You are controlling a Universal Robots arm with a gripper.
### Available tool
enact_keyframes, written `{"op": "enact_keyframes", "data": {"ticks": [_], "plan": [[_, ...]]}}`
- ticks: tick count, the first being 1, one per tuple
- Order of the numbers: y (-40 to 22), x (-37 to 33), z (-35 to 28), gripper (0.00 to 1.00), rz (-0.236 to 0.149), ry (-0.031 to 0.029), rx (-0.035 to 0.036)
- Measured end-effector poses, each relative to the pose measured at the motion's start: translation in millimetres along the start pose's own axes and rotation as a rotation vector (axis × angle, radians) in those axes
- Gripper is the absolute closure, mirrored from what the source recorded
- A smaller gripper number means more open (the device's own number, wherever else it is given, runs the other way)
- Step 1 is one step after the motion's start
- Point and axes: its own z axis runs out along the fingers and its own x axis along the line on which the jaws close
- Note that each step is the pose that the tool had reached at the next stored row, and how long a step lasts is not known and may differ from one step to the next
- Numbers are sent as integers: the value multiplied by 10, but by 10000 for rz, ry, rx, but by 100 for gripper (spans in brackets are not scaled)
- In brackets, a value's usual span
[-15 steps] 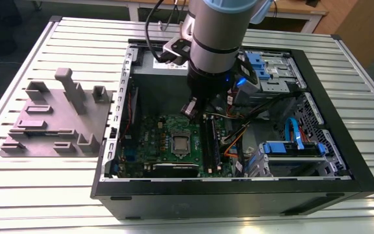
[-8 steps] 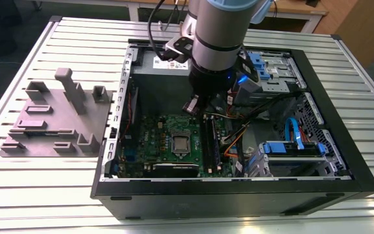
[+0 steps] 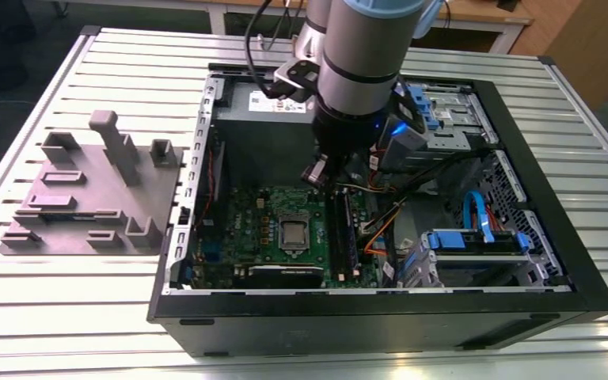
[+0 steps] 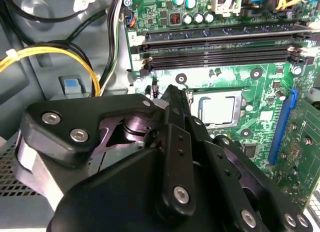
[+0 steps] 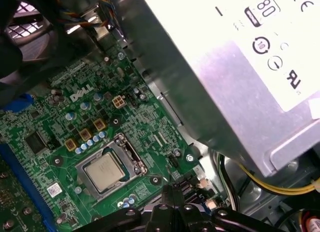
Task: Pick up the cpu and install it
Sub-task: 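Install the first cpu locking lever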
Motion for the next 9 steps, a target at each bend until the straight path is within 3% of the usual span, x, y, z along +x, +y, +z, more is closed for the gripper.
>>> {"op": "enact_keyframes", "data": {"ticks": [9], "plan": [[-6, -23, 0, 90, 0, 1, 0]]}}
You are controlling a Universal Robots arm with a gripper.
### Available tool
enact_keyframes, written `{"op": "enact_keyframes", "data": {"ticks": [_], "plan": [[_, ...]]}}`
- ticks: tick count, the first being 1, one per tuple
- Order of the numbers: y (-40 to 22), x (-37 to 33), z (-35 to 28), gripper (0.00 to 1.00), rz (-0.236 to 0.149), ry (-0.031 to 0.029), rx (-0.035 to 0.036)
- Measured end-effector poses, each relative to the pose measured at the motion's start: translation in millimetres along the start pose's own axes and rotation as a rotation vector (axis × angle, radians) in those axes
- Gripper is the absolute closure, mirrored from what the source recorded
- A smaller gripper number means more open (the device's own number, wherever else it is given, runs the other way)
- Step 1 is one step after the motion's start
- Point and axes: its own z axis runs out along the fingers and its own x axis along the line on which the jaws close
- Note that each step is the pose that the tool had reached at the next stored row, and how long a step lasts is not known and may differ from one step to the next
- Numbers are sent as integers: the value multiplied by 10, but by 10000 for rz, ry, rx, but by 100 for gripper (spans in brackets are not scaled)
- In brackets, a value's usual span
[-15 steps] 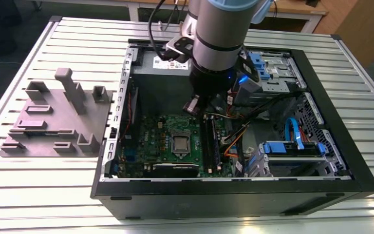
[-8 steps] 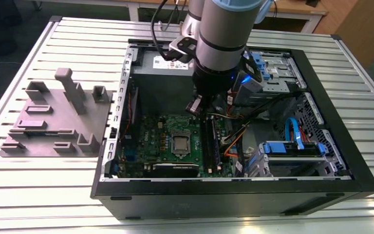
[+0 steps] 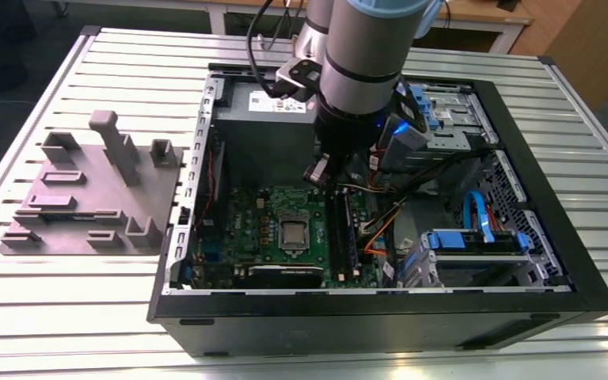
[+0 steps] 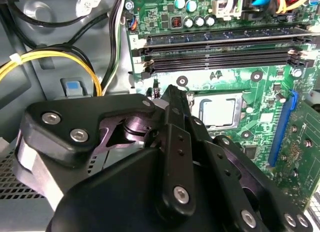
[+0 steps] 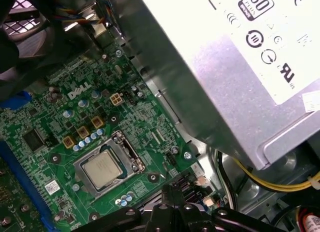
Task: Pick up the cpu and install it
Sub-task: 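Install the first cpu locking lever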
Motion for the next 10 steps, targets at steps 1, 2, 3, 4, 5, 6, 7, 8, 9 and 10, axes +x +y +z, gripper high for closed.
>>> {"op": "enact_keyframes", "data": {"ticks": [1, 2, 3, 4, 5, 6, 7, 8, 9, 10], "plan": [[5, -7, 1, 90, 0, -2, 0], [10, -15, 1, 90, 0, -1, 0], [16, -23, 1, 90, 0, 0, 0], [21, -29, 2, 90, 0, -1, -1], [24, -34, 3, 90, -1, -1, -1], [26, -38, 5, 90, -1, -1, -1], [31, -42, 7, 90, 0, -1, 0], [39, -46, 8, 90, 0, -1, 0], [50, -49, 11, 90, 0, -1, 0], [66, -50, 14, 90, -2, -1, 0]]}}
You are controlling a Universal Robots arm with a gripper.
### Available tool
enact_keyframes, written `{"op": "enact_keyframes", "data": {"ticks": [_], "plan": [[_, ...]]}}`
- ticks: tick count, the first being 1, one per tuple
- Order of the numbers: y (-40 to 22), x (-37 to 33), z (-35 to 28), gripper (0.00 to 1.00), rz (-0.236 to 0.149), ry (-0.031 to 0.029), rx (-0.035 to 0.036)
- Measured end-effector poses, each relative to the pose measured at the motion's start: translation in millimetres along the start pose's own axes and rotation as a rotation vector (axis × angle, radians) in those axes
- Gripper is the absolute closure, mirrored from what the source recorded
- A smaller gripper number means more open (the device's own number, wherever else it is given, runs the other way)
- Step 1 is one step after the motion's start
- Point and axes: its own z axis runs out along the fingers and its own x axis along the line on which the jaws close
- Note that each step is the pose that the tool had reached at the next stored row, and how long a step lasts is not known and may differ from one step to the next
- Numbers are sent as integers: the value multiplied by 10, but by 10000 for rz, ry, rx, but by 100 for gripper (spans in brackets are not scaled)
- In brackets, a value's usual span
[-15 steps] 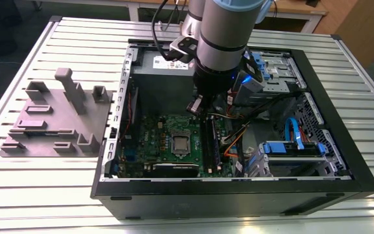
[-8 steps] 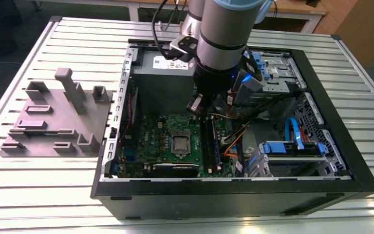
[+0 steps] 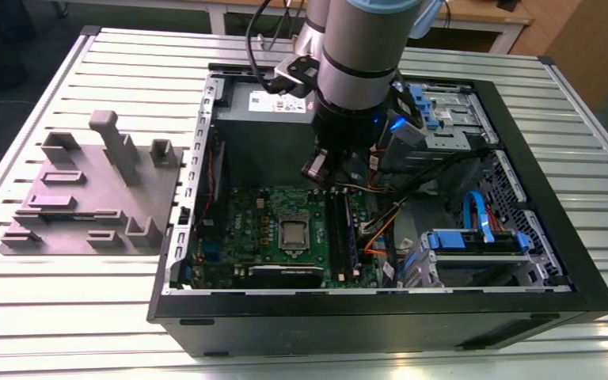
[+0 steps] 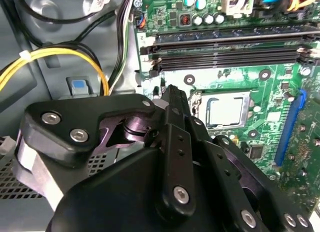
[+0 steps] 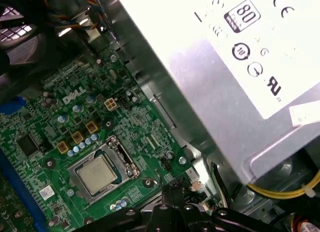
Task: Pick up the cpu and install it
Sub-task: 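Install the first cpu locking lever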
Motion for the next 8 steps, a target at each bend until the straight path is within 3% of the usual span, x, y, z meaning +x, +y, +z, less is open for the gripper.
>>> {"op": "enact_keyframes", "data": {"ticks": [4, 8], "plan": [[73, -8, 15, 90, -24, 1, -1], [104, 8, 18, 90, -266, 10, -5]]}}
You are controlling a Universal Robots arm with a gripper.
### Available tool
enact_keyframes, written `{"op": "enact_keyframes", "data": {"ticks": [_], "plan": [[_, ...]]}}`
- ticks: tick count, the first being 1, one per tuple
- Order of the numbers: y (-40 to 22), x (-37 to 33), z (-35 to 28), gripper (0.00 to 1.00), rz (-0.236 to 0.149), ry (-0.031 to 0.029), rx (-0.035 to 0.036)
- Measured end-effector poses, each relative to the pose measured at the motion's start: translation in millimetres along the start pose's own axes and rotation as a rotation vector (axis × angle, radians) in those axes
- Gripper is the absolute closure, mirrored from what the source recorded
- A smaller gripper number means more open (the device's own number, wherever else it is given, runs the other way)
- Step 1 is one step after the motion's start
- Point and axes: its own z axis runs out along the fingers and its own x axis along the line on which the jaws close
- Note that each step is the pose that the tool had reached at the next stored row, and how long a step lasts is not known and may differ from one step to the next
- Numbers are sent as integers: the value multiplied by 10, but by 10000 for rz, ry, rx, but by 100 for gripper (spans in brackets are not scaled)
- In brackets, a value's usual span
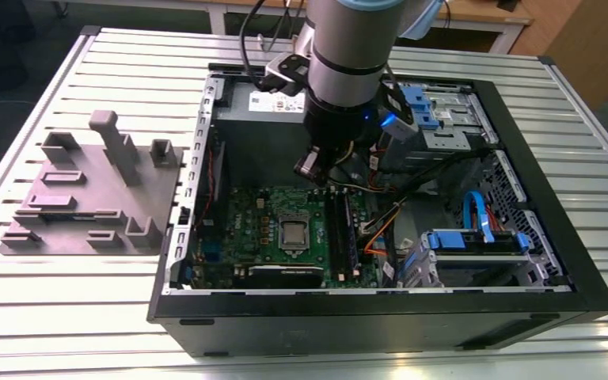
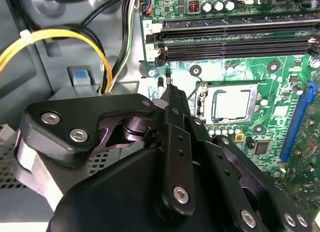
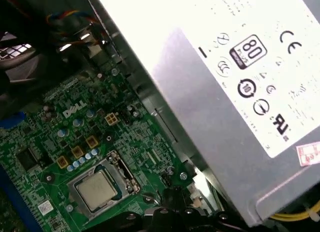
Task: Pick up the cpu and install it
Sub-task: 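Install the first cpu locking lever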
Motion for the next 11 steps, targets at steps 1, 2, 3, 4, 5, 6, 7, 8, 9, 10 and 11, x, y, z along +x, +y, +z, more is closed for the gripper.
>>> {"op": "enact_keyframes", "data": {"ticks": [1, 2, 3, 4, 5, 6, 7, 8, 9, 10, 11], "plan": [[2, 2, 0, 90, -116, 4, -2], [4, 4, 1, 90, -225, 7, -5], [5, 9, 1, 90, -319, 10, -7], [4, 15, 0, 90, -376, 13, -7], [1, 24, 0, 90, -408, 14, -8], [-4, 37, 0, 90, -427, 15, -8], [-10, 51, -1, 90, -439, 16, -9], [-17, 64, -1, 90, -449, 15, -9], [-25, 78, -2, 90, -456, 16, -9], [-32, 90, -2, 90, -461, 17, -9], [-48, 114, -3, 90, -475, 15, -9]]}}
